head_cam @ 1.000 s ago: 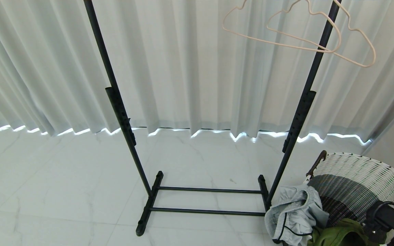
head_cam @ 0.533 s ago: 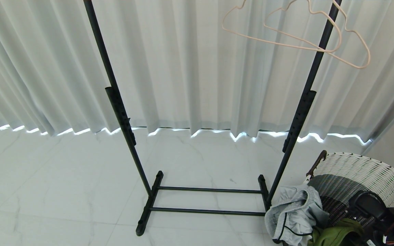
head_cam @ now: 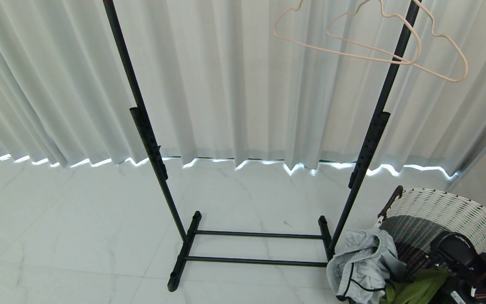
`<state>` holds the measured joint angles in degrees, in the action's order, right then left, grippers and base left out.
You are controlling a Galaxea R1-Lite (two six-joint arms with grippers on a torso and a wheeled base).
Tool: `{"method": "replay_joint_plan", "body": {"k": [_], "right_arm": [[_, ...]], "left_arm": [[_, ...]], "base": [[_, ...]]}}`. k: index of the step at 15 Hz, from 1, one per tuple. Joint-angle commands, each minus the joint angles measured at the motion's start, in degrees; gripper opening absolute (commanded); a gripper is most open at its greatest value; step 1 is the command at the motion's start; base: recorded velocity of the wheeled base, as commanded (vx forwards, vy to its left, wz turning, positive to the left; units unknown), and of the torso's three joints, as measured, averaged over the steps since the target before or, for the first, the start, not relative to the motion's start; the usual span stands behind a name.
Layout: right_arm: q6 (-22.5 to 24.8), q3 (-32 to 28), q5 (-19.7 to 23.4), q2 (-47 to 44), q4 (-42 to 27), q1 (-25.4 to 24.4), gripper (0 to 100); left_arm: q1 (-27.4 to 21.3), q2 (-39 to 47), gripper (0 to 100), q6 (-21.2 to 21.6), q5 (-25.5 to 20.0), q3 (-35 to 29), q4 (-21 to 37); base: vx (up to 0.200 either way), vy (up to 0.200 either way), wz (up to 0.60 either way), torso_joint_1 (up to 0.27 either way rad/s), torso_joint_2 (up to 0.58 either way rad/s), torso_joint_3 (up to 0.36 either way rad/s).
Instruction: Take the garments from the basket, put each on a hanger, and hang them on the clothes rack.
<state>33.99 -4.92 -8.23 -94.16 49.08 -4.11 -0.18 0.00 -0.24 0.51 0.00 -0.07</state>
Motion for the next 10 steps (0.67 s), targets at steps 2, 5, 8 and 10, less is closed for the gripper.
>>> {"method": "replay_joint_plan", "body": {"k": [2,5,8,10], "right_arm": [[0.11,0.44,0.05,8.12,-0.39,0.07,0],[0.2,-2.46,-0.38,18.05,-5.05,0.33,0],[0.2,-16.78,-1.53,32.9,-32.29,0.5,0],[0.2,-30.23,-1.53,40.2,-54.79,0.5,0]], "left_arm": [[0.01,0.0,100,-0.02,0.02,0.0,-0.01],[0.01,0.0,100,-0.02,0.02,0.0,-0.01],[0.01,0.0,100,-0.02,0.02,0.0,-0.01],[0.01,0.0,100,-0.02,0.02,0.0,-0.01]], "base": [[0.0,0.0,0.0,0.0,0.0,0.0],[0.0,0.0,0.0,0.0,0.0,0.0],[0.0,0.0,0.0,0.0,0.0,0.0],[0.0,0.0,0.0,0.0,0.0,0.0]]}}
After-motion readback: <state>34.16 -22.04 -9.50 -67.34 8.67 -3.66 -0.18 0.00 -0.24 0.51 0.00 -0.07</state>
